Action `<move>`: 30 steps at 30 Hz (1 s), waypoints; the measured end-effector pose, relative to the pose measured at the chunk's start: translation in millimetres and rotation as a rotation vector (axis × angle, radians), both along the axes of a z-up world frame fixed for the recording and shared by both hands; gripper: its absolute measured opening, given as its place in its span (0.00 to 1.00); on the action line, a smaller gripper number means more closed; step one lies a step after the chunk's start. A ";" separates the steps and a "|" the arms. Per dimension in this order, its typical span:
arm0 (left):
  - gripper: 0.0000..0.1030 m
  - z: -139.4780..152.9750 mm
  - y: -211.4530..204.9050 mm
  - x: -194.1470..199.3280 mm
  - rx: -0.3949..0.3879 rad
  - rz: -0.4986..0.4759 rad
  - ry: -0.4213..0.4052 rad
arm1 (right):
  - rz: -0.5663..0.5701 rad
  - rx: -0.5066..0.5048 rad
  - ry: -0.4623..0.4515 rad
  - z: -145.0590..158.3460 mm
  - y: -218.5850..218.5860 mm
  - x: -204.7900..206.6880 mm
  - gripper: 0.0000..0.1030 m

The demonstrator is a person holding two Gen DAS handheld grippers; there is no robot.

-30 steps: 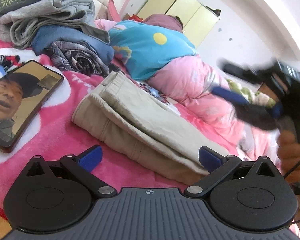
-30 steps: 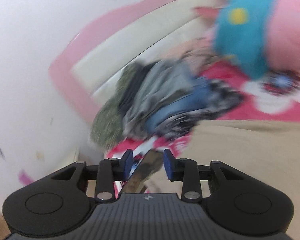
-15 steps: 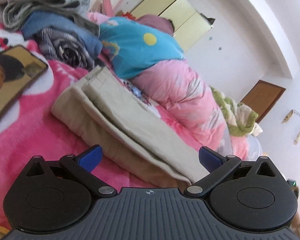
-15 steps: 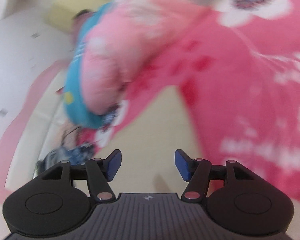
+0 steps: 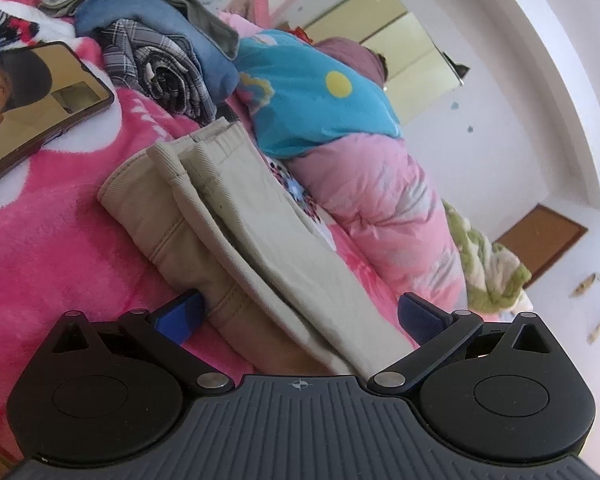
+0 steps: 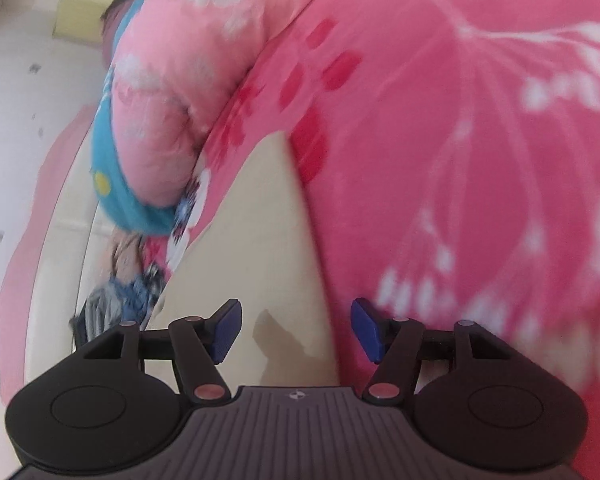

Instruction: Fold clothes

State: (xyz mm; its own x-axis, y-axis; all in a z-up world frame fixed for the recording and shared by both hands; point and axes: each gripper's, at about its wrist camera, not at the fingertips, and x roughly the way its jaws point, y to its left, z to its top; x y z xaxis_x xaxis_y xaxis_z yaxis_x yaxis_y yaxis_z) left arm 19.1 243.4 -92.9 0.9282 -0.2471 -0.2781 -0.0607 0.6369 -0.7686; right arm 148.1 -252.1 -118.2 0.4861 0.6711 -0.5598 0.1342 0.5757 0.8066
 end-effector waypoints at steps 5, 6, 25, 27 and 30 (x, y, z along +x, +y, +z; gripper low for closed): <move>1.00 0.2 -8.3 6.8 0.041 0.058 0.008 | 0.151 0.029 -0.019 -2.2 16.4 30.6 0.62; 1.00 0.5 -11.1 8.6 0.057 0.072 0.011 | 0.170 0.040 -0.024 -3.9 18.8 35.1 0.60; 0.22 25.6 -66.9 18.3 0.143 0.078 0.001 | 0.150 0.123 -0.266 25.9 -10.9 32.6 0.04; 0.22 25.9 -86.7 23.2 0.131 0.019 -0.001 | 0.121 0.112 -0.278 33.4 -34.7 30.7 0.04; 0.22 24.6 -123.7 31.1 0.105 -0.107 -0.012 | 0.063 0.074 -0.288 43.5 -79.1 16.5 0.04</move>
State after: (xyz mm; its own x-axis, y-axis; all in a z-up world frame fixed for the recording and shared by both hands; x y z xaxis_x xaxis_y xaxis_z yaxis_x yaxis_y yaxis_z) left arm 50.2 119.7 -68.3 0.9016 -0.3145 -0.2970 0.0202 0.7165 -0.6973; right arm 164.6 -331.2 -74.7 0.5739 0.7389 -0.3531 -0.1403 0.5135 0.8465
